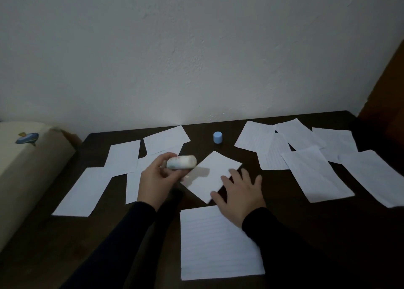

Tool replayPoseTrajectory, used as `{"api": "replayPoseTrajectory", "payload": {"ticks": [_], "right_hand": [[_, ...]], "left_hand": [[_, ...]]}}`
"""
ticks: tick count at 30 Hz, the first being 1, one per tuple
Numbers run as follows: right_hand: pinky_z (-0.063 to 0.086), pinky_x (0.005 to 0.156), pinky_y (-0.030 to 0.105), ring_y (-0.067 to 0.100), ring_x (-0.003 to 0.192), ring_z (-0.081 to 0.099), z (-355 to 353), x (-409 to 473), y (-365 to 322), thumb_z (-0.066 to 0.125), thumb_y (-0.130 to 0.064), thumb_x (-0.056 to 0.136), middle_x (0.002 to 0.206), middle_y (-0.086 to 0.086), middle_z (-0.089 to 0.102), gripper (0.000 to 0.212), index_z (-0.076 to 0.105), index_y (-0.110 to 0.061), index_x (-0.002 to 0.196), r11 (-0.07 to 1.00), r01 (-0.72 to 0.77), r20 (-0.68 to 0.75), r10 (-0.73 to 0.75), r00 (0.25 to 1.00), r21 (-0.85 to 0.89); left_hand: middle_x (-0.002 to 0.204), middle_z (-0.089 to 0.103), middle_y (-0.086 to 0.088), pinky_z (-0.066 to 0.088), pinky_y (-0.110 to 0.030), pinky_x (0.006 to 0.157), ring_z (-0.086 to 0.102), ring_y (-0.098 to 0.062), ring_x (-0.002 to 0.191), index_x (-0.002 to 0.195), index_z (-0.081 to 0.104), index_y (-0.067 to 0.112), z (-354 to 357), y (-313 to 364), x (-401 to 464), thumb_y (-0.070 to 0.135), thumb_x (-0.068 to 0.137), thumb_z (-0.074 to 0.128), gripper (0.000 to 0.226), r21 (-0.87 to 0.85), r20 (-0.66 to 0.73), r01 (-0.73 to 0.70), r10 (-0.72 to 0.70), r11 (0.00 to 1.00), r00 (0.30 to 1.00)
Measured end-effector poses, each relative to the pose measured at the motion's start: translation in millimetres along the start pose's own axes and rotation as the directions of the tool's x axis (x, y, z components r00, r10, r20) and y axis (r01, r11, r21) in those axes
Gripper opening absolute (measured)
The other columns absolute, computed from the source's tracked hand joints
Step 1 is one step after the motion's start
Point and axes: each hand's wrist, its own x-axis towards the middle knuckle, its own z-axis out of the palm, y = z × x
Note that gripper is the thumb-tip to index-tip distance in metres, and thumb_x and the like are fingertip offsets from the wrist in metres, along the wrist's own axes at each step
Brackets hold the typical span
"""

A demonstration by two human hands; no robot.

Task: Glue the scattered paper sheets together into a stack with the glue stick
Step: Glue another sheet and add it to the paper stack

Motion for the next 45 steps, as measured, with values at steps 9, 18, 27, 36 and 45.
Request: {"api": "replayPoseTrajectory", "payload": {"ticks": [9, 18, 27, 36, 45], "right_hand": [[0.003, 0.115, 0.057, 0.022, 0.149, 0.001, 14, 7, 13, 0.024, -0.060, 0.097, 0.161, -0.007, 0.009, 0.061, 0.021, -0.033, 0.151, 0.993, 0.076, 0.074, -0.083, 0.994, 0.091], [-0.005, 0.114, 0.057, 0.013, 0.148, -0.011, 26, 7, 3, 0.024, -0.060, 0.097, 0.161, -0.014, -0.003, 0.059, 0.012, -0.040, 0.152, 0.938, 0.335, 0.102, -0.343, 0.934, 0.090], [0.012, 0.115, 0.055, 0.028, 0.148, 0.004, 10, -17, 2, 0.020, -0.070, 0.092, 0.162, -0.002, 0.004, 0.071, 0.014, -0.033, 0.153, 1.000, 0.000, 0.217, -0.001, 0.976, 0.003], [0.035, 0.101, 0.036, 0.020, 0.129, 0.034, 3, -19, 6, 0.036, -0.061, 0.094, 0.142, 0.001, 0.034, 0.055, 0.047, -0.028, 0.136, 0.985, -0.009, -0.021, 0.013, 1.000, 0.174], [0.038, 0.103, 0.040, 0.021, 0.128, 0.040, -28, -5, 78, 0.050, -0.044, 0.095, 0.141, 0.001, 0.041, 0.041, 0.050, -0.029, 0.133, 0.896, -0.294, -0.154, 0.359, 0.920, 0.332]], "left_hand": [[0.130, 0.057, -0.006, 0.045, -0.034, 0.094, 0.055, -0.018, 0.106, 0.132, 0.053, 0.016, 7, -15, 5, 0.042, 0.091, 0.058, 0.049, 0.144, -0.117, 0.172, -0.156, 0.974, 0.981], [0.137, 0.053, -0.005, 0.044, -0.037, 0.099, 0.054, -0.024, 0.119, 0.137, 0.045, 0.018, 0, -15, 5, 0.040, 0.093, 0.054, 0.050, 0.124, -0.135, 0.214, -0.197, 0.969, 0.971], [0.138, 0.053, -0.003, 0.044, -0.033, 0.096, 0.052, -0.024, 0.121, 0.138, 0.044, 0.019, 10, -14, -1, 0.037, 0.093, 0.056, 0.049, 0.124, -0.066, 0.171, -0.163, 0.978, 0.984], [0.137, 0.045, 0.001, 0.049, -0.035, 0.093, 0.052, -0.018, 0.114, 0.139, 0.038, 0.027, 19, -14, -2, 0.039, 0.082, 0.071, 0.067, 0.102, -0.159, 0.065, -0.048, 0.993, 0.986], [0.096, 0.054, 0.016, 0.044, -0.013, 0.077, 0.053, 0.000, 0.088, 0.109, 0.056, 0.030, 33, 11, -30, 0.030, 0.091, 0.061, 0.019, 0.270, 0.157, -0.409, 0.379, 0.872, 0.912]]}}
